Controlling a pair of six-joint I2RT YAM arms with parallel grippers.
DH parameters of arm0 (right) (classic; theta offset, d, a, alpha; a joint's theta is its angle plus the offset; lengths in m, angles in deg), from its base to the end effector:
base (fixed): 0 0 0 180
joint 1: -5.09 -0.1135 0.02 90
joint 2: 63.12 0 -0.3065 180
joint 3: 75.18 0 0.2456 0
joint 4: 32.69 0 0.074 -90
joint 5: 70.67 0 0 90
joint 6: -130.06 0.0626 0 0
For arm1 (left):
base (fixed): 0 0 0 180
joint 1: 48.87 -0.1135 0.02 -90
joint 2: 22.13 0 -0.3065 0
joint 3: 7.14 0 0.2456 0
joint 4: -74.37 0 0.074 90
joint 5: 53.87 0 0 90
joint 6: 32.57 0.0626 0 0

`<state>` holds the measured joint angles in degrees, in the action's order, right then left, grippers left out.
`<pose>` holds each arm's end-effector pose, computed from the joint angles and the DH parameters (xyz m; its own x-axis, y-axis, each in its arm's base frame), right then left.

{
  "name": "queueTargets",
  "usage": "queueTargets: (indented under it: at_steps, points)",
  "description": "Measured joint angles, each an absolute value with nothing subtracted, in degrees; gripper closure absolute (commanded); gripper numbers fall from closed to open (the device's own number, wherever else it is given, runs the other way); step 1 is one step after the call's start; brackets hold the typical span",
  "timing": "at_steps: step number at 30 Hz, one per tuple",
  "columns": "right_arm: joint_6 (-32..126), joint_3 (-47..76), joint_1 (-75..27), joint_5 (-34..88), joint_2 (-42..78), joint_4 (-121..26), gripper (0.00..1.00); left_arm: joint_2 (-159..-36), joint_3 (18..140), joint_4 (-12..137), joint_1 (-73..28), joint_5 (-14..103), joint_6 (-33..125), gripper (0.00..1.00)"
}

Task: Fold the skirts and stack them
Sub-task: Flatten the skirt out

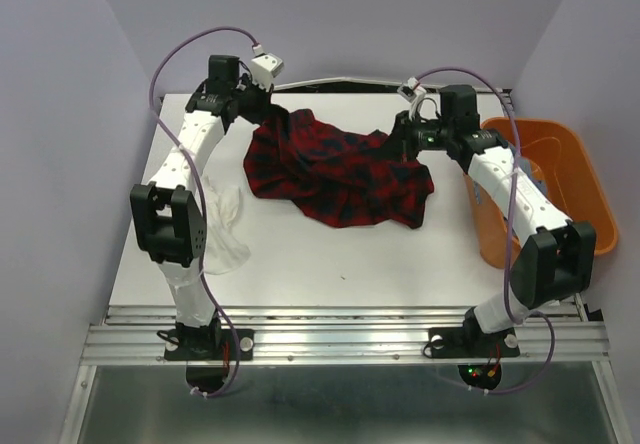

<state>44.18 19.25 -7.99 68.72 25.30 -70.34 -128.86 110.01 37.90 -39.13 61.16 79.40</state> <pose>0.3336 0.1263 0.3854 -0.5655 -0.0834 -0.8205 -0.7381 0.4950 0.4584 0.4560 -0.1051 0.3940 -0.2039 0.3789 -0.9027 0.6515 0.7407 0.1638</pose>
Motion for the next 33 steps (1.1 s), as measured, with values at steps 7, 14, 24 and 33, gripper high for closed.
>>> queueTargets:
  at_steps: [7,14,24,33]
  points:
    - [34.19,25.92,-7.81,58.56,25.61,-74.34,0.99,-126.55,109.85,37.79,-40.64,60.99,80.95,1.00]
    - [28.37,43.51,-3.14,44.76,33.35,-72.48,0.99,-122.44,110.01,46.47,-41.97,58.80,77.76,1.00]
    - [27.83,71.84,-2.92,32.87,62.29,-60.51,0.99,-149.06,146.33,50.36,-41.73,54.52,74.33,1.00]
    - [32.05,66.44,-3.40,28.83,63.82,-32.44,0.99,-144.12,128.06,72.35,-40.81,48.33,74.77,1.00]
